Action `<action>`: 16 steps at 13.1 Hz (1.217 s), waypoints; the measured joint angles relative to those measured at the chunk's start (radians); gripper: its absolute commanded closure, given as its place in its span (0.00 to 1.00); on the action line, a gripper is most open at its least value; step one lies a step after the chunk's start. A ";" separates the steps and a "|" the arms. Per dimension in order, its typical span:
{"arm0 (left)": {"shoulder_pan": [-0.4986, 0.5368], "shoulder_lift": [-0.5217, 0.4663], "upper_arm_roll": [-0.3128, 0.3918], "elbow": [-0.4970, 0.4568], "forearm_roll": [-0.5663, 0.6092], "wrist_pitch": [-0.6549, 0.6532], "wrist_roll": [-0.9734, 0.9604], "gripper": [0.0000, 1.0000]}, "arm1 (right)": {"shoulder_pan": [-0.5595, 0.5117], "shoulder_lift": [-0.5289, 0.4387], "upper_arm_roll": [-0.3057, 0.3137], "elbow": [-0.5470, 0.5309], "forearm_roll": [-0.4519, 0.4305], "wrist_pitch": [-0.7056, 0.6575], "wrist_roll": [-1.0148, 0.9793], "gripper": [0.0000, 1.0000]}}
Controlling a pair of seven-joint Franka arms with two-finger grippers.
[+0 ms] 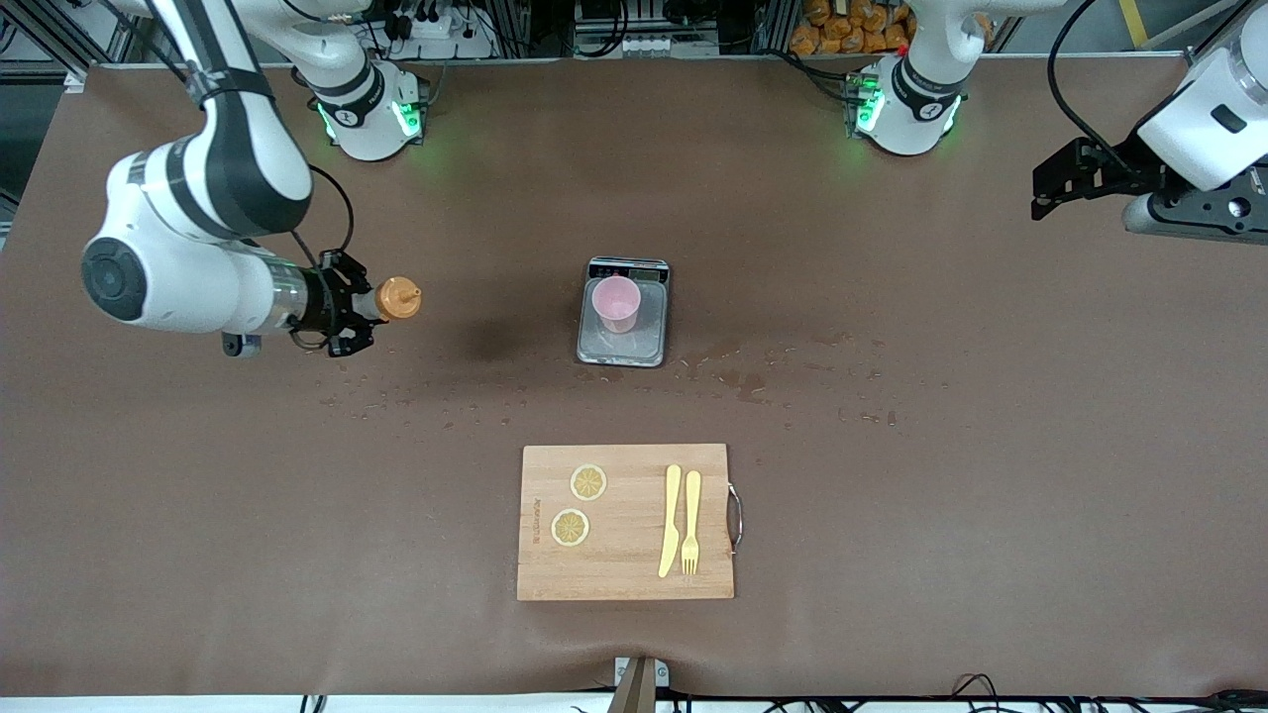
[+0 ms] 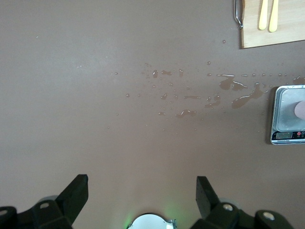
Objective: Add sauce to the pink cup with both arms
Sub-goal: 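Carry the bottle back to its spot with the right gripper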
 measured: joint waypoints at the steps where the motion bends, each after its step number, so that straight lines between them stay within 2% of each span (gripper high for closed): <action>1: 0.000 0.000 0.000 0.000 0.000 0.000 0.000 0.00 | -0.023 0.000 0.000 -0.006 0.029 -0.001 -0.043 1.00; 5: 0.000 0.000 0.000 0.000 0.000 0.000 0.000 0.00 | -0.134 0.002 0.000 -0.045 0.109 -0.017 -0.222 1.00; 9: 0.000 0.000 0.000 0.000 0.000 0.000 0.000 0.00 | -0.290 0.039 -0.002 -0.060 0.172 -0.073 -0.440 1.00; 16: 0.000 0.000 0.000 0.000 0.000 0.000 0.000 0.00 | -0.455 0.188 -0.003 -0.066 0.289 -0.119 -0.728 1.00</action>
